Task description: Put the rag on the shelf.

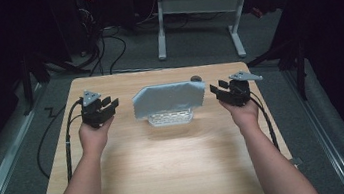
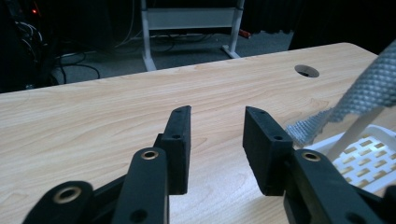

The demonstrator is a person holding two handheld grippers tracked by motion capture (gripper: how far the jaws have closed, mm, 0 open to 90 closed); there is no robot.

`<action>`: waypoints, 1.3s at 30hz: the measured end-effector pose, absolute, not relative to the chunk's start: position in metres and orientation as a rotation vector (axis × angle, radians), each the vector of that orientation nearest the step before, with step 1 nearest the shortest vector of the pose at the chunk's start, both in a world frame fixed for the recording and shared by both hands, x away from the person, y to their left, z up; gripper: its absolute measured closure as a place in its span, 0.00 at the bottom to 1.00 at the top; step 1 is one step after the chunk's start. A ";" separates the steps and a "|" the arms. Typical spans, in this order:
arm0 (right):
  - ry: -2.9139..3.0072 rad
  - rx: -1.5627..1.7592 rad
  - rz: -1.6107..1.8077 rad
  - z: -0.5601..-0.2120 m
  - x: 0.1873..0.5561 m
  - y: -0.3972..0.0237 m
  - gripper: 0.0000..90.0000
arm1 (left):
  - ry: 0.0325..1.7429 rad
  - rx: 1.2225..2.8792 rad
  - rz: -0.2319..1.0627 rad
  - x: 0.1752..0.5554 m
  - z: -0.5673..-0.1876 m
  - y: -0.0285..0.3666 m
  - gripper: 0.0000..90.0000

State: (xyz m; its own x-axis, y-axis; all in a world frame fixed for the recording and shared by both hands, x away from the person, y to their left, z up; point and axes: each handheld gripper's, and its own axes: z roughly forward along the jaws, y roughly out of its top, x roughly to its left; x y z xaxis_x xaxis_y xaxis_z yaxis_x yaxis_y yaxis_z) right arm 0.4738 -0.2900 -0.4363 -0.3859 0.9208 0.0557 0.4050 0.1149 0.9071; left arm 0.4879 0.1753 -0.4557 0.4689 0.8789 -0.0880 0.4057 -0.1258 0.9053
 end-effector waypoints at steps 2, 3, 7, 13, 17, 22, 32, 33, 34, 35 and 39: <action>1.858 1.275 1.223 -0.437 0.469 -0.290 0.58 | 1.103 1.723 0.600 0.483 -0.456 0.177 0.67; 1.872 1.275 1.215 -0.436 0.466 -0.291 0.56 | 1.100 1.722 0.605 0.480 -0.456 0.178 0.65; 1.889 1.250 1.196 -0.433 0.454 -0.292 0.52 | 1.096 1.725 0.578 0.467 -0.457 0.180 0.60; 1.908 1.218 1.173 -0.431 0.433 -0.292 0.45 | 1.076 1.763 0.561 0.444 -0.460 0.179 0.56; 1.913 1.165 1.157 -0.428 0.416 -0.289 0.42 | 1.061 1.782 0.552 0.428 -0.463 0.178 0.55; 1.931 1.136 1.178 -0.429 0.394 -0.284 0.41 | 1.042 1.814 0.521 0.404 -0.473 0.174 0.54; 2.002 1.093 1.098 -0.466 0.338 -0.273 0.38 | 0.979 1.868 0.362 0.340 -0.507 0.151 0.52; 2.017 1.127 1.108 -0.474 0.330 -0.273 0.38 | 0.979 1.889 0.361 0.336 -0.510 0.148 0.52; 2.032 1.135 1.108 -0.479 0.326 -0.273 0.38 | 0.984 1.911 0.349 0.331 -0.514 0.145 0.51; 2.037 1.153 1.102 -0.485 0.320 -0.273 0.38 | 0.994 1.936 0.329 0.327 -0.519 0.143 0.51; 2.060 1.171 1.068 -0.512 0.298 -0.276 0.36 | 0.980 2.053 0.322 0.327 -0.530 0.129 0.49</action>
State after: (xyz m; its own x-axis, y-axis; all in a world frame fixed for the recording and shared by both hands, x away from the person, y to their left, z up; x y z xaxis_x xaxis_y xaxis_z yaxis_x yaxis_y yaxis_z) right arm 0.2983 -0.2765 -0.5119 -0.4796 0.8751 -0.0651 0.4509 0.3093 0.8373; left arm 0.3271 0.1287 -0.5303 0.6646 0.7390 -0.1103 0.5294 -0.3617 0.7674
